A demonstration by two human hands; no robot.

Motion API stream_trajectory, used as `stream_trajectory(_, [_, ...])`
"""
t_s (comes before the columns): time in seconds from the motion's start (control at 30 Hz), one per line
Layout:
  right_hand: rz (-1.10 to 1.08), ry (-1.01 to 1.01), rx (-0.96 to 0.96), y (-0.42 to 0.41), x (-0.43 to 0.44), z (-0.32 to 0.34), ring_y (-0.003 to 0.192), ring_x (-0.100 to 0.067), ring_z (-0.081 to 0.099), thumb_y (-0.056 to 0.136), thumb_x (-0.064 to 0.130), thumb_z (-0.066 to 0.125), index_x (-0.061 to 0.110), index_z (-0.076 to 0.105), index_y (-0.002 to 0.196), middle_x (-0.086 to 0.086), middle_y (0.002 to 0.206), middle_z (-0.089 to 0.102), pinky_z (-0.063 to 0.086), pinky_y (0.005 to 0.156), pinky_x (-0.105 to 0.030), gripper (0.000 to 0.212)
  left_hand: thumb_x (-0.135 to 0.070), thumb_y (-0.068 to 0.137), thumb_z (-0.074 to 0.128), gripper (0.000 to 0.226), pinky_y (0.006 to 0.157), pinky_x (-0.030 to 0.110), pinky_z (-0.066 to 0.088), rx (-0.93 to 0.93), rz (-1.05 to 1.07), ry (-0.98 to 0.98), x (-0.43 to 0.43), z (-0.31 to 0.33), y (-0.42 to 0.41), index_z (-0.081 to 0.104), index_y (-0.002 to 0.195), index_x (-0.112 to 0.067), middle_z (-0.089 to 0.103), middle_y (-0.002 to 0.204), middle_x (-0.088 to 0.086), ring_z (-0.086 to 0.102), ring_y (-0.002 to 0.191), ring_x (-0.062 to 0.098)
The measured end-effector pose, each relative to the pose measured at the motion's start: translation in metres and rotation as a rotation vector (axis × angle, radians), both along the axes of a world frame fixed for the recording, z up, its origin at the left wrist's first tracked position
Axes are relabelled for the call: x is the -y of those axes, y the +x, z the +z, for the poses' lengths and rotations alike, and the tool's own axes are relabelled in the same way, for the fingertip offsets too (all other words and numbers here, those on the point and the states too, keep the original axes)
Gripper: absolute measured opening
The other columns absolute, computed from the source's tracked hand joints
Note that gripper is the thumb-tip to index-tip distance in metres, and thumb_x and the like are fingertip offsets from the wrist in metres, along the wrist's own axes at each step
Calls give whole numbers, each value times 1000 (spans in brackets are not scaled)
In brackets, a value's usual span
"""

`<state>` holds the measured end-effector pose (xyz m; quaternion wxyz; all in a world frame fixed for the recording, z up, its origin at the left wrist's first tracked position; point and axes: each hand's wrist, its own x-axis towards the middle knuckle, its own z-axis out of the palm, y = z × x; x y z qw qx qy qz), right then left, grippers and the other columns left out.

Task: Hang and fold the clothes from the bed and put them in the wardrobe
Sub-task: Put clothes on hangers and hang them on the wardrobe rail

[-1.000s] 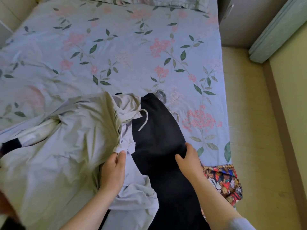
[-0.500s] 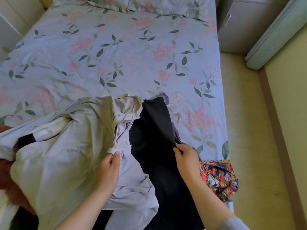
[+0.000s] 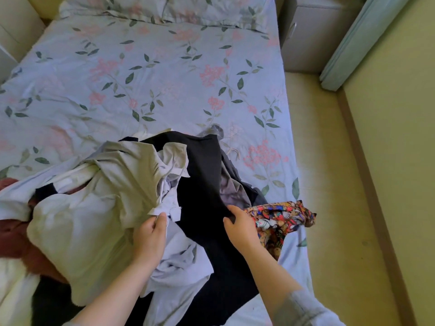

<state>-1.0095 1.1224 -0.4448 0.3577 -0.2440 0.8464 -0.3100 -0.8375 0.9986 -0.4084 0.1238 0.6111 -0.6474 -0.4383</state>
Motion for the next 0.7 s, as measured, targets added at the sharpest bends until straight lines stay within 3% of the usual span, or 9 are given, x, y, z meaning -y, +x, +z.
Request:
stream_trajectory(0.1, [-69,90,25,-7,-36,-4,120,-23,56,96,18,52,14,46,142,-5,137,57,45,102,-32,47,-28,99,46,43,53,32,27,-3,-29,6,-11,1,-1,33,61,-12,32,53,0,32,52,16])
stream_trajectory(0.27, [-128,177,53,-11,-80,-17,129,-21,51,97,25,54,19,37,150,-2,145,51,40,99,-26,56,-31,99,44,44,59,33,33,-4,-35,18,-28,-11,3,46,70,3,46,60,7,43,60,22])
stream_trajectory(0.37, [-122,125,58,-23,-72,-18,130,-23,50,97,25,55,17,36,150,-4,146,49,41,100,-27,56,-30,99,44,42,57,31,33,-18,-34,-22,-23,-13,-7,47,68,-1,49,60,6,44,58,20])
stream_trajectory(0.47, [-145,110,48,-23,-65,-20,122,-23,54,96,24,55,18,40,147,-5,138,54,44,92,-28,54,-30,99,44,42,56,31,32,-13,-84,-24,-17,-15,-11,46,70,0,46,61,5,41,57,17])
stream_trajectory(0.6, [-143,182,88,2,-79,-38,95,-16,56,96,26,55,18,41,145,-5,132,57,41,80,-26,51,-32,100,42,41,57,26,33,22,-178,19,-24,-33,4,54,82,3,51,69,8,42,58,12])
stream_trajectory(0.7, [-163,233,120,18,-97,-46,99,-17,55,96,27,55,18,41,146,-5,138,54,42,84,-26,52,-35,100,41,43,55,31,32,42,-216,46,-34,-45,20,48,73,-2,47,62,2,41,56,13])
